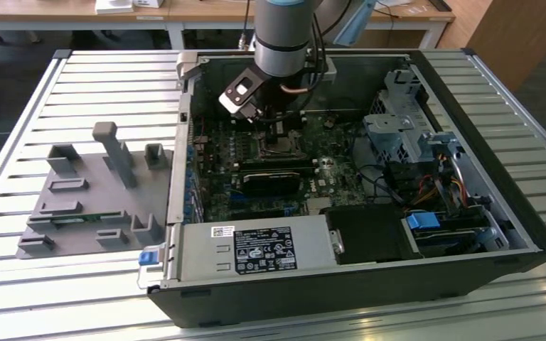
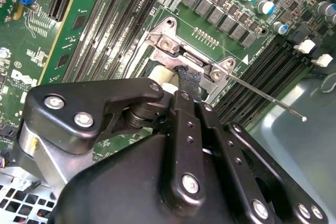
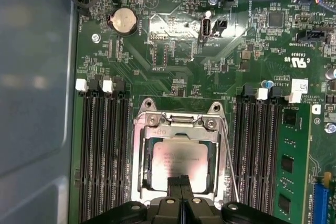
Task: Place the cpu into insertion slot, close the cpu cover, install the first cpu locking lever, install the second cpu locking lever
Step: 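Close the cpu cover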
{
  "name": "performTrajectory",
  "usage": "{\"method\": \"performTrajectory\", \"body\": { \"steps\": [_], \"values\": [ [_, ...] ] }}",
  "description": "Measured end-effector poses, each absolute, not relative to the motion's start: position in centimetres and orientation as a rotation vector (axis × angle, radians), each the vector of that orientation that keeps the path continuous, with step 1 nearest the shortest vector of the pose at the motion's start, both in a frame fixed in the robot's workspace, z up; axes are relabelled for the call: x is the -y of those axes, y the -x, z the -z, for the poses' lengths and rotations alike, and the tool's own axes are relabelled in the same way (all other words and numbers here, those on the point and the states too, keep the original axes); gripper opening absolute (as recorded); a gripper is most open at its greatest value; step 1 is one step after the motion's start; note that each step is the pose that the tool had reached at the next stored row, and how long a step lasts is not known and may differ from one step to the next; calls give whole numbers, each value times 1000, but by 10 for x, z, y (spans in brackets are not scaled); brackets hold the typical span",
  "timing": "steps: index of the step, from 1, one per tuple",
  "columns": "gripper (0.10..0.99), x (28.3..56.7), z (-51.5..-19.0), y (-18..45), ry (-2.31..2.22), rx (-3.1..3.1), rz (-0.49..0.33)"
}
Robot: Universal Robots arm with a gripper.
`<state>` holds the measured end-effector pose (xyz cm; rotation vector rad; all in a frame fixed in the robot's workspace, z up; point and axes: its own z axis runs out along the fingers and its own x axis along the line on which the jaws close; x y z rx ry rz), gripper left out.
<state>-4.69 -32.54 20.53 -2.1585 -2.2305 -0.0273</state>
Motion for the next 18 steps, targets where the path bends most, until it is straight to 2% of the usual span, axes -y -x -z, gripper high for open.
{"method": "performTrajectory", "body": {
  "steps": [18],
  "values": [
    [106, 324, -200, 43, 2159, 2231, 28]
  ]
}}
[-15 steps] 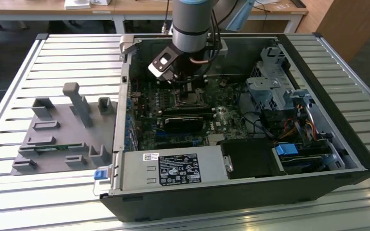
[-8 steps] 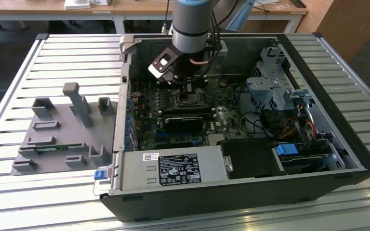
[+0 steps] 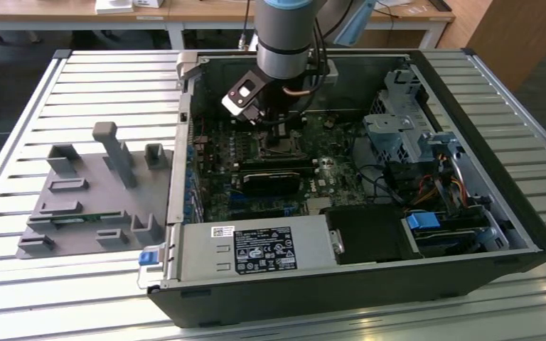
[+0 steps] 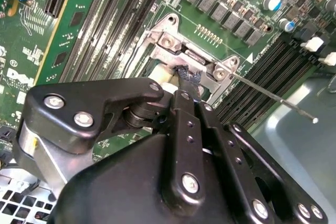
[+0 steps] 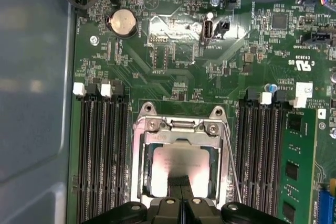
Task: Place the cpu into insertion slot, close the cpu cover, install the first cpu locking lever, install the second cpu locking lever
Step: 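Close the cpu cover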
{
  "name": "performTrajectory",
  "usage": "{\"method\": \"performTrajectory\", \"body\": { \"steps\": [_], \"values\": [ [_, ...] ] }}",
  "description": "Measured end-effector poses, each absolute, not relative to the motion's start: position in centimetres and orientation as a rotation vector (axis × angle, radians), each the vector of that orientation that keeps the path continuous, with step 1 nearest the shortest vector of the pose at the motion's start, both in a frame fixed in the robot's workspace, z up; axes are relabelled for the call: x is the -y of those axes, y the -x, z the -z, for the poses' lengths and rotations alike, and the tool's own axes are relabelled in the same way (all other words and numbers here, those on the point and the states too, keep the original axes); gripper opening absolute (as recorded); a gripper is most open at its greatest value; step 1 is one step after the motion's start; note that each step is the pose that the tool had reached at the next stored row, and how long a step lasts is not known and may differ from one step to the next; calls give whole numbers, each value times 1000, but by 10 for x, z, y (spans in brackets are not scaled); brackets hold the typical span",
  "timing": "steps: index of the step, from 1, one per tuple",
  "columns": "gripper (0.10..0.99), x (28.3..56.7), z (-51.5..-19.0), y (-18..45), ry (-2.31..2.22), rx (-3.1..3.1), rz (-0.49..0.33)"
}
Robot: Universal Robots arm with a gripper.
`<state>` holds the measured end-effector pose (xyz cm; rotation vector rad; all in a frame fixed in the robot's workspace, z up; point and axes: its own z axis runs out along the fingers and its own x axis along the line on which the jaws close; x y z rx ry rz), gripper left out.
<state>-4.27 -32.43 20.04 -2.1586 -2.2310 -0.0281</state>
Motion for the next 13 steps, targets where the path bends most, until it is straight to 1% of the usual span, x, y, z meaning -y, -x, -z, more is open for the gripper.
{"method": "performTrajectory", "body": {
  "steps": [8, 13],
  "values": [
    [106, 324, -210, 41, 2159, 2231, 28],
    [106, 324, -210, 39, 2159, 2231, 28]
  ]
}}
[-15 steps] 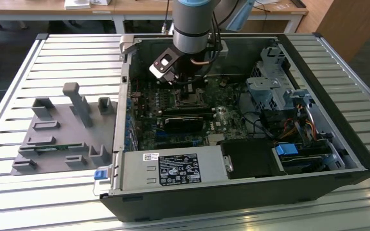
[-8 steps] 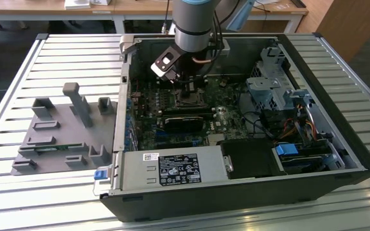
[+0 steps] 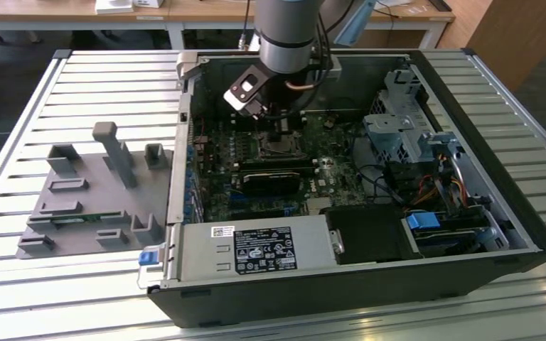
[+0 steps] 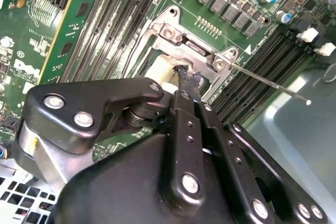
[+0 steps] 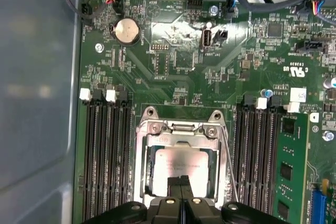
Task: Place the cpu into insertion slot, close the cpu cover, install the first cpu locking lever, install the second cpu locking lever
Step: 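Close the cpu cover, then install the first cpu locking lever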
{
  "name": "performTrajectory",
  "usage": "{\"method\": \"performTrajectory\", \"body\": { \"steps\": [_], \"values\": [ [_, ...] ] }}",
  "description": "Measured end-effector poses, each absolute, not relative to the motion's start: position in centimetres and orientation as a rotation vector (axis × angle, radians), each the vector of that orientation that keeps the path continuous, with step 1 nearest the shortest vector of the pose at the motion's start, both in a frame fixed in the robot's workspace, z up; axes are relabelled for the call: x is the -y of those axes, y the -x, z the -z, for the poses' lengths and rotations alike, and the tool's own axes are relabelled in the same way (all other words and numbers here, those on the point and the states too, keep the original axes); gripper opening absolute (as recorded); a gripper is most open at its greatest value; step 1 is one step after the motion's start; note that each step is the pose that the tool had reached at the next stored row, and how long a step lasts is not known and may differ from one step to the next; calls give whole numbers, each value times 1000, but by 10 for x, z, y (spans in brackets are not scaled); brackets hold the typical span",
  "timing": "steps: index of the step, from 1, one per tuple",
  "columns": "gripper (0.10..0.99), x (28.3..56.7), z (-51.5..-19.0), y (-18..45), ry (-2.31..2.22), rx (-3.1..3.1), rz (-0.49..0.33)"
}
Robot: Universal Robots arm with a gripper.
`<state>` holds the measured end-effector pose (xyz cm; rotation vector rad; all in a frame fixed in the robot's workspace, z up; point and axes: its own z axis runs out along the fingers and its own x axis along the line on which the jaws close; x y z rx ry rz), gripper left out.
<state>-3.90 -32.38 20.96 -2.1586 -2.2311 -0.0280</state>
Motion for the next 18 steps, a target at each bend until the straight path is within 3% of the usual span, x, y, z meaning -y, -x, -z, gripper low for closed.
{"method": "performTrajectory", "body": {
  "steps": [18],
  "values": [
    [106, 324, -211, 29, 2158, 2231, 28]
  ]
}}
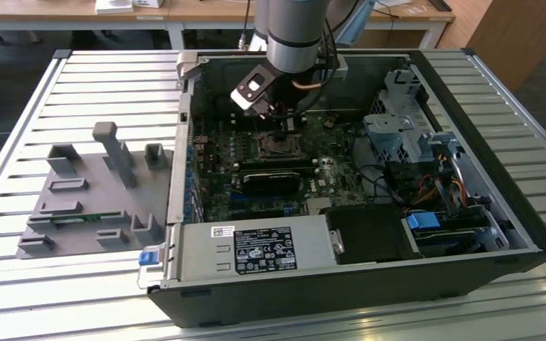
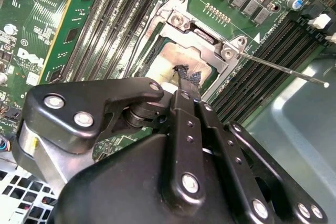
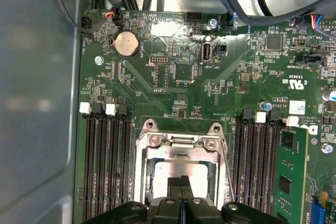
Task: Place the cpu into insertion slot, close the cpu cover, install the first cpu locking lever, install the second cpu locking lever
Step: 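Install the first cpu locking lever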
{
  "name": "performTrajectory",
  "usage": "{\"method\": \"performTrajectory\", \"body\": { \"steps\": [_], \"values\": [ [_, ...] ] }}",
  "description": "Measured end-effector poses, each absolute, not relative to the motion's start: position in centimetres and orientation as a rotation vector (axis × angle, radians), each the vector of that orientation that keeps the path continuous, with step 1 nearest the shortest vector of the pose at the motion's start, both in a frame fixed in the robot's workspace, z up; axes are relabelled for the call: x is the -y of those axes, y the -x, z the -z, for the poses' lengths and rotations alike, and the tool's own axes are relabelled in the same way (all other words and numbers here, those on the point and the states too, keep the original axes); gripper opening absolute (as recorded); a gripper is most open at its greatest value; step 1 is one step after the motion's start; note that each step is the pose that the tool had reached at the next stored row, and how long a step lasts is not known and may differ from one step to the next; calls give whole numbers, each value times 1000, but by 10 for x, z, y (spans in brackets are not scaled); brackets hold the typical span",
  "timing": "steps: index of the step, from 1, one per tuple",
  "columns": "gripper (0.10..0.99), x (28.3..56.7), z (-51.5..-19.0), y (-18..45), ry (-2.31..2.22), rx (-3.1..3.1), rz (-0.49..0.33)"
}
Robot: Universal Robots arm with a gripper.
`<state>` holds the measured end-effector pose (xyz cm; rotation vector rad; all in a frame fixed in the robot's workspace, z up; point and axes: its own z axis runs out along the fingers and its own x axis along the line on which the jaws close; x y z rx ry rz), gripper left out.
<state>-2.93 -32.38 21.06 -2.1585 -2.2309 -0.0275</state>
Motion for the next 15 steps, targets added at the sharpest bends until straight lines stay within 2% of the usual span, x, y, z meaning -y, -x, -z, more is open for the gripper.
{"method": "performTrajectory", "body": {
  "steps": [15],
  "values": [
    [106, 324, -215, 29, 2158, 2231, 27]
  ]
}}
